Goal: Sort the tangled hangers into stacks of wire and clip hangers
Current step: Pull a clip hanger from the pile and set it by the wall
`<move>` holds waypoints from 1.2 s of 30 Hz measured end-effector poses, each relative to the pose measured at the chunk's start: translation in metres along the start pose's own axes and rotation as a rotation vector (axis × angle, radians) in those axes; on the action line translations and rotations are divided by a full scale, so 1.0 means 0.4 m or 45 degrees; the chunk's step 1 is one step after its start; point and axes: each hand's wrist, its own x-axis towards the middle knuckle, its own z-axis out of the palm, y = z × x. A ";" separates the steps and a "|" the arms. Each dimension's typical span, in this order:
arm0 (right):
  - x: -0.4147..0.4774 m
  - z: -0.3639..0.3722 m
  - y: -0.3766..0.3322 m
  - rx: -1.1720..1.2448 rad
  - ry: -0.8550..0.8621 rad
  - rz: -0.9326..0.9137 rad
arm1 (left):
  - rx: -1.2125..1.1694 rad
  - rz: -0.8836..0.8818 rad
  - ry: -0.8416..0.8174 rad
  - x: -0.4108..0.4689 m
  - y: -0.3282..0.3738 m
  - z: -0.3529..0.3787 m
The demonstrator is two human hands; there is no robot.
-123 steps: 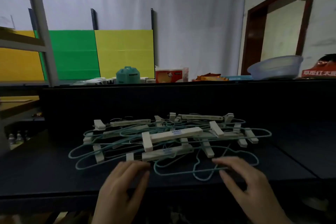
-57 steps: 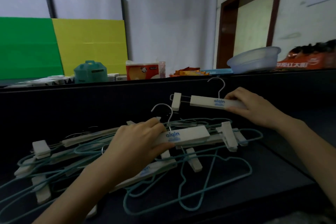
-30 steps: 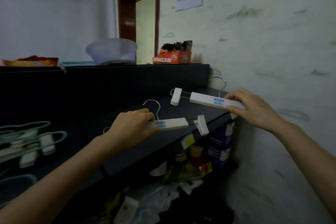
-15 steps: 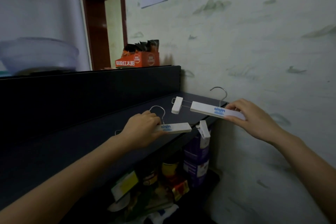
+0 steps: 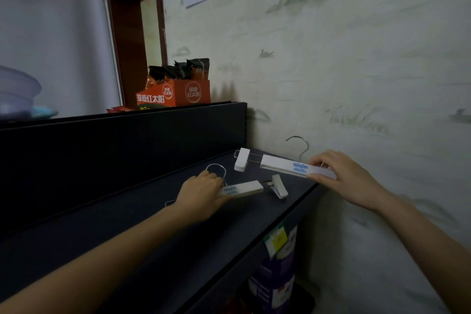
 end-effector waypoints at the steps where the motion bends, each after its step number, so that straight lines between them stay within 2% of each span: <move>1: 0.024 0.007 0.018 0.011 -0.017 -0.018 | -0.016 -0.015 -0.004 0.020 0.000 0.009; 16: 0.378 0.136 0.235 0.172 -0.142 -0.430 | -0.033 -0.322 -0.140 0.263 0.055 0.124; 22: 0.468 0.210 0.252 0.257 -0.218 -0.587 | 0.030 -0.407 -0.085 0.313 0.084 0.133; 31: 0.527 0.321 0.165 0.343 -0.407 -0.734 | 0.102 -0.314 0.162 0.149 0.105 0.069; 36: 0.534 0.360 0.128 0.227 -0.530 -0.797 | 0.232 -0.466 0.223 0.052 0.103 0.020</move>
